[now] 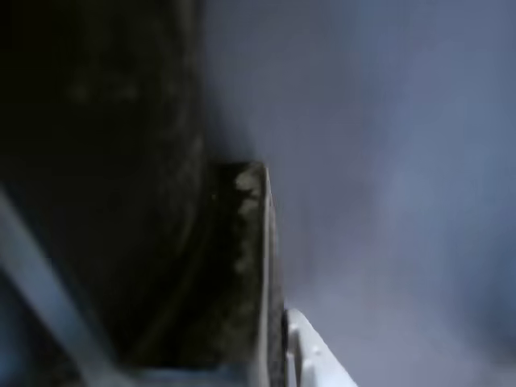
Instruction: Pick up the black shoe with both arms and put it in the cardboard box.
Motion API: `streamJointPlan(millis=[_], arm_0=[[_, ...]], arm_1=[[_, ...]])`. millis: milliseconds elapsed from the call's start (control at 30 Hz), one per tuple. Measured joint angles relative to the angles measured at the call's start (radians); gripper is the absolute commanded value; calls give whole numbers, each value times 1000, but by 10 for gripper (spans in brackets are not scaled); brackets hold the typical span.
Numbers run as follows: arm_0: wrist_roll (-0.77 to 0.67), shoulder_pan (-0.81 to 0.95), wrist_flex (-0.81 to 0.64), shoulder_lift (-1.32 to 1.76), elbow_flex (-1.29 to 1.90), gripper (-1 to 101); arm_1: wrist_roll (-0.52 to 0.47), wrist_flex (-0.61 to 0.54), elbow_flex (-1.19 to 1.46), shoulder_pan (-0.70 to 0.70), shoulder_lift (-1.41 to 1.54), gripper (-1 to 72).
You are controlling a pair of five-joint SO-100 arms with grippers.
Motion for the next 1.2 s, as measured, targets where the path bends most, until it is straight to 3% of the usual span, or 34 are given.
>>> streamJointPlan(millis=[133, 300, 433, 600, 933, 1200], arm_0=[[3, 2, -52, -3, 35, 565], [34, -5, -103, -2, 51, 384], [55, 0, -117, 29, 58, 280], [75, -3, -118, 38, 58, 170], [137, -8, -114, 181, 72, 162], [202, -52, -112, 330, 74, 125]], arm_1=[[2, -60, 31, 14, -28, 462], [3, -100, 41, 14, -48, 153], [3, -101, 29, 18, -46, 68], [3, -94, 12, 17, -46, 2], [2, 6, -112, 18, -38, 0], [2, 18, -212, 21, 11, -1]])
